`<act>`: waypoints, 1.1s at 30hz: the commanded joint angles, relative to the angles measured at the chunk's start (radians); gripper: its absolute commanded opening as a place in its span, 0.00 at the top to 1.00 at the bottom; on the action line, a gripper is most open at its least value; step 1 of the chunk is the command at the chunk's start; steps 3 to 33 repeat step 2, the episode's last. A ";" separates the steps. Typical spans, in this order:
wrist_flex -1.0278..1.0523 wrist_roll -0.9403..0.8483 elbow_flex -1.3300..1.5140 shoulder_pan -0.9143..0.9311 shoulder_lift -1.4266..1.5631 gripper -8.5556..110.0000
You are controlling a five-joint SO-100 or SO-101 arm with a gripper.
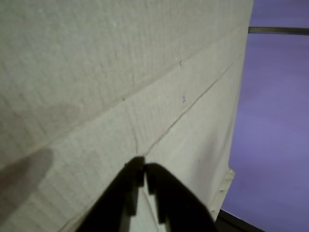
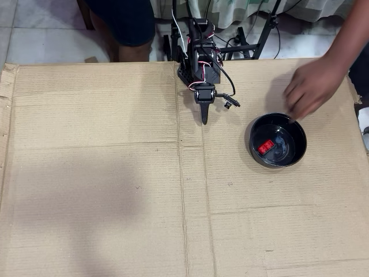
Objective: Grasp a lego block and put it in the bin.
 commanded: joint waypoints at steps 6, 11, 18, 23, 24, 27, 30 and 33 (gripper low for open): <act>0.003 -0.005 0.015 0.005 0.008 0.93; 0.003 -0.005 0.015 0.005 0.008 0.93; 0.003 -0.005 0.015 0.005 0.008 0.93; 0.003 -0.005 0.015 0.005 0.008 0.93; 0.003 -0.005 0.015 0.005 0.008 0.93; 0.003 -0.005 0.015 0.005 0.008 0.93; 0.003 -0.005 0.015 0.005 0.008 0.93; 0.003 -0.005 0.015 0.005 0.008 0.93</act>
